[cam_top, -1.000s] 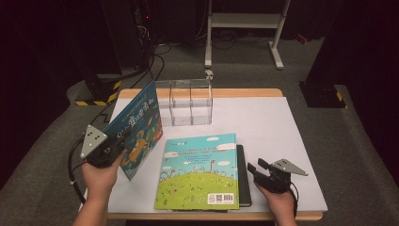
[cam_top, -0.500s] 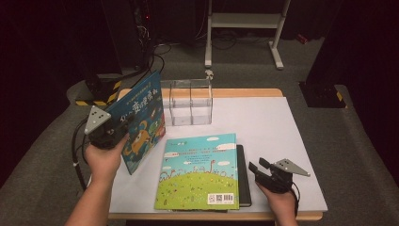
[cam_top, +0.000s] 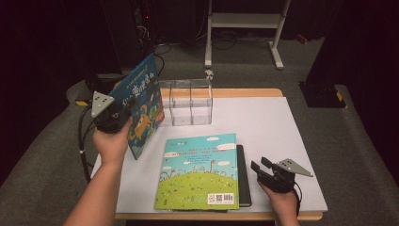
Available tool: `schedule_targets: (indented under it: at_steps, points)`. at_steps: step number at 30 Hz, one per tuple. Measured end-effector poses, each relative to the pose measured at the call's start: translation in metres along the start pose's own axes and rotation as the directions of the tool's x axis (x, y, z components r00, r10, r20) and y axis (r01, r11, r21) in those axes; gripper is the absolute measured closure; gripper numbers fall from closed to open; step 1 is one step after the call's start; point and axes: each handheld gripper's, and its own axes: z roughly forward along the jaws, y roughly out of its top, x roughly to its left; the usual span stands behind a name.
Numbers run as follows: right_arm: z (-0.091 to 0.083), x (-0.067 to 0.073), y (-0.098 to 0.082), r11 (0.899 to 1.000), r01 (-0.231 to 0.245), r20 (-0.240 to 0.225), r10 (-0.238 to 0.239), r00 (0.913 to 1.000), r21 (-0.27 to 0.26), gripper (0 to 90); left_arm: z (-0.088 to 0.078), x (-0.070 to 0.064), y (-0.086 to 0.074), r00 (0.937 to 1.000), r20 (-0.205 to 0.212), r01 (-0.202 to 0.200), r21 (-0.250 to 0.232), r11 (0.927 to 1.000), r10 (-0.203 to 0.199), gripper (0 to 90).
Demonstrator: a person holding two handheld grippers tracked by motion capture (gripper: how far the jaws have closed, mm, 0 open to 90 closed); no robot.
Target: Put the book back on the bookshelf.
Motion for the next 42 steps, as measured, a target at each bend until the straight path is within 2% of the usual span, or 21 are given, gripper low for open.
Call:
schedule_targets:
  at_steps: [2,5,9,13,16,19,20,24,27,33,42]
  points:
    - [0.000,0.000,0.000,1.000,-0.003,0.000,0.003,1.0000,-0.001,47.7,0.004,0.000,-0.001,0.9999,-0.007,-0.014,-0.006,0.9999,0.014,83.1]
    - [0.000,0.000,0.001,1.000,-0.005,0.000,0.005,1.0000,-0.008,48.1,0.019,-0.002,-0.005,0.9997,-0.025,0.005,-0.017,0.9999,-0.005,83.1]
    - [-0.002,-0.001,0.001,1.000,-0.006,-0.001,0.006,1.0000,-0.014,48.2,0.031,-0.005,-0.007,0.9993,-0.035,0.011,-0.025,0.9996,-0.012,83.2]
    - [-0.003,-0.003,0.001,1.000,-0.009,0.004,0.009,1.0000,-0.018,48.7,0.044,-0.010,-0.011,0.9988,-0.048,-0.009,-0.033,0.9994,0.008,83.1]
    - [-0.004,-0.005,0.002,1.000,-0.016,0.006,0.016,0.9999,-0.024,48.8,0.049,-0.011,-0.013,0.9986,-0.052,-0.010,-0.032,0.9994,0.008,83.2]
    - [-0.005,-0.006,0.002,0.999,-0.019,0.007,0.019,0.9998,-0.031,49.3,0.056,-0.012,-0.017,0.9975,-0.066,-0.026,-0.038,0.9989,0.024,83.1]
    - [-0.005,-0.006,0.002,0.999,-0.022,0.005,0.022,0.9998,-0.029,49.6,0.060,-0.011,-0.018,0.9973,-0.072,-0.018,-0.042,0.9990,0.015,83.2]
    - [-0.004,-0.005,0.001,0.999,-0.022,0.001,0.022,0.9998,-0.027,49.7,0.064,-0.007,-0.020,0.9966,-0.081,-0.013,-0.033,0.9994,0.010,83.2]
    - [-0.003,-0.004,0.001,0.999,-0.020,0.000,0.020,0.9998,-0.026,49.7,0.070,-0.005,-0.022,0.9951,-0.094,-0.034,-0.033,0.9989,0.031,83.2]
    - [-0.003,-0.003,0.001,1.000,-0.020,0.004,0.020,0.9998,-0.025,50.1,0.078,0.001,-0.026,0.9924,-0.119,-0.036,-0.033,0.9988,0.031,83.2]
    - [-0.003,-0.003,0.001,1.000,-0.004,0.017,0.004,0.9998,-0.021,50.6,0.080,0.004,-0.035,0.9920,-0.123,-0.034,-0.061,0.9976,0.027,83.2]
